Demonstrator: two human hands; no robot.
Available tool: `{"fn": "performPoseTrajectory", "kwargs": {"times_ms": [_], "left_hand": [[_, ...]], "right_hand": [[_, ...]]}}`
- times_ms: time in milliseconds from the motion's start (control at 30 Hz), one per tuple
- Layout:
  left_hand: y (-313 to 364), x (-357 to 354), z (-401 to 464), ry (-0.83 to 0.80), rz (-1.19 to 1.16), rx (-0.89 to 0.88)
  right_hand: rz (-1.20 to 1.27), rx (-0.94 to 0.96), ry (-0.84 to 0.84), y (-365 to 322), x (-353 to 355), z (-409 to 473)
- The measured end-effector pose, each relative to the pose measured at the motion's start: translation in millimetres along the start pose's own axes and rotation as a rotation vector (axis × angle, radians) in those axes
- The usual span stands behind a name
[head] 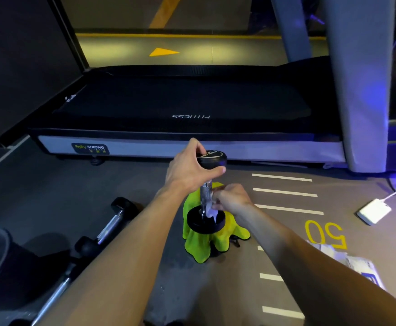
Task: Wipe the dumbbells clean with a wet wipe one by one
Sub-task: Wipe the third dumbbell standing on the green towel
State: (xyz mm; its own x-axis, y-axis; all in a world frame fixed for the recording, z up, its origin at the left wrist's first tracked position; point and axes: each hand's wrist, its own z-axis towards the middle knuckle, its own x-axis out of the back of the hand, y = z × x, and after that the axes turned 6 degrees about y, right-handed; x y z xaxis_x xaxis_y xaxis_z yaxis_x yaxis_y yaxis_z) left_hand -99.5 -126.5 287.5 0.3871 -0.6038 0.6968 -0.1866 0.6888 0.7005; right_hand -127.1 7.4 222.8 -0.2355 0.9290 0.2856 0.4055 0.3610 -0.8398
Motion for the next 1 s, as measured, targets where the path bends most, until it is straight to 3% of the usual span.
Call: {"fn": "performPoseTrajectory", "kwargs": {"times_ms": [133,400,567,800,1000], "left_hand": [[0.4,-1.3,-0.7,0.05,-0.059,-0.001],[7.9,-8.8,-7.6,0.094,-0.122,-0.05],[5.1,-5.0,-2.5,0.1,-0.18,-0.087],[-7.3,-3.9,5.6,-0.104,-0.307,-0.104],[-12.0,-3.4,12.4,-0.129,-0.309,-0.033]], "right_hand": [[-0.15,-0.037,-0.183,6.1,-4.5,1.2],[-0.302,0.146,-0.136,15.9,-5.0,7.0],[-0.095,0.049,-0.097,13.0,9.1,19.9],[0.14,-0.118,-0.08,14.7,-2.4,21.9],[0.555,-0.001,0.028,-19.4,1.4,15.3]]}}
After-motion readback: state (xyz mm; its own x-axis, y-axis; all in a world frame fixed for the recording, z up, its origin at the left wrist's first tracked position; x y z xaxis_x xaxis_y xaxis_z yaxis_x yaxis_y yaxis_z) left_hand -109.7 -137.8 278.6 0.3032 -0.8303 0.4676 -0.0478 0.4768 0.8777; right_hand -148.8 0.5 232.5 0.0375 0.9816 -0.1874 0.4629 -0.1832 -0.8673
